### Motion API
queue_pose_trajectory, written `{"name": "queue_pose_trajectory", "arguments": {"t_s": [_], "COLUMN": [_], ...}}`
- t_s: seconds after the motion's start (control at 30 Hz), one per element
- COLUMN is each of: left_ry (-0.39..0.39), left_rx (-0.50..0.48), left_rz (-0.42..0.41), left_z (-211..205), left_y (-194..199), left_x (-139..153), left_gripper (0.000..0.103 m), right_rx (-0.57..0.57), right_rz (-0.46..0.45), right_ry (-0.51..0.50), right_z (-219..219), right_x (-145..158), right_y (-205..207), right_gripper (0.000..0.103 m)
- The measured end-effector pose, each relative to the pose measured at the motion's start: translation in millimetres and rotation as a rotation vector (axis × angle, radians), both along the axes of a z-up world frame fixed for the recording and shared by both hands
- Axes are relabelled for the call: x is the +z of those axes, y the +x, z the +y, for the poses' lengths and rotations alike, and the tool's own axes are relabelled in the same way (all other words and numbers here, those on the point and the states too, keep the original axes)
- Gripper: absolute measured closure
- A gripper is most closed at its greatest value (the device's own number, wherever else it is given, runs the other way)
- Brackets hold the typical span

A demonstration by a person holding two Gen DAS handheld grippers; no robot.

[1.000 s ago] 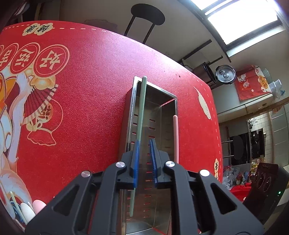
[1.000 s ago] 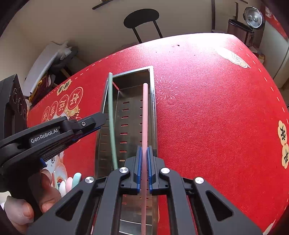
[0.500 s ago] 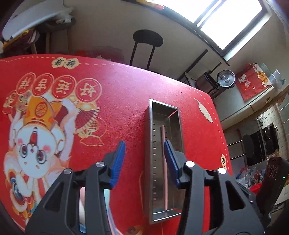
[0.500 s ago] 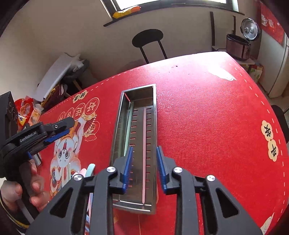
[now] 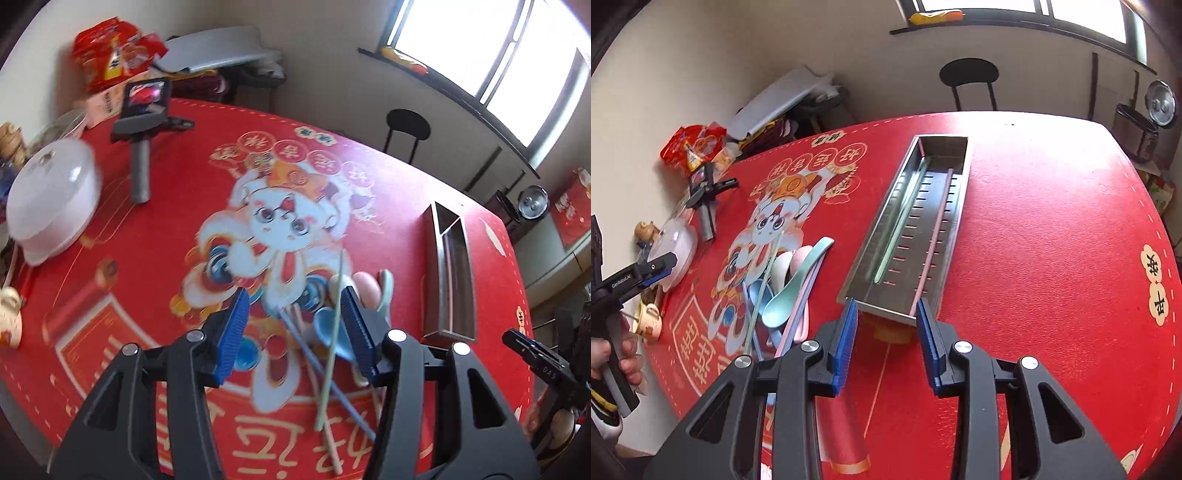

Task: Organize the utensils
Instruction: 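Move both tools back to the utensil pile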

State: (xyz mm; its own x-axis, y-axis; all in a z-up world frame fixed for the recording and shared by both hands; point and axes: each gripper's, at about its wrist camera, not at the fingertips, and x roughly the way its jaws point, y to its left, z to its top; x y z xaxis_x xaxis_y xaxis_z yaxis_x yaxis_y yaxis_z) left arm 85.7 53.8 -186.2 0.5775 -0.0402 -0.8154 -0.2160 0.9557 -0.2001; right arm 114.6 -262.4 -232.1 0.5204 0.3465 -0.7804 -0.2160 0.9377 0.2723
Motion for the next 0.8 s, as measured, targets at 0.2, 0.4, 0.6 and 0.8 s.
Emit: {"name": "queue_pose_trajectory", "arguments": {"t_s": [0.2, 0.4, 0.6, 0.8], "left_ry": [-0.005, -0.039, -0.058, -0.099], "left_rx": [0.027, -0.014, -0.138, -0.31], "left_rz": [0.059, 0.041, 0.05, 0.066], "left_z": [14, 21, 35, 34], "left_y": [-38, -41, -23, 9], "left_x": [-28, -36, -44, -52], "left_gripper": [0.051, 0.051, 0.051, 0.053], "right_rx": [0.063, 0.063, -0.013, -0.072], "right_rz": [0.03, 0.063, 0.103, 0.104], "right_ry": [0.0, -0.031, -0.058, -0.06], "right_z": [31, 55, 83, 110], "right_x": [-5, -11, -16, -15], "right_y": [-12, -14, -9, -7], "right_gripper": [0.071, 0.071, 0.071, 0.071]}}
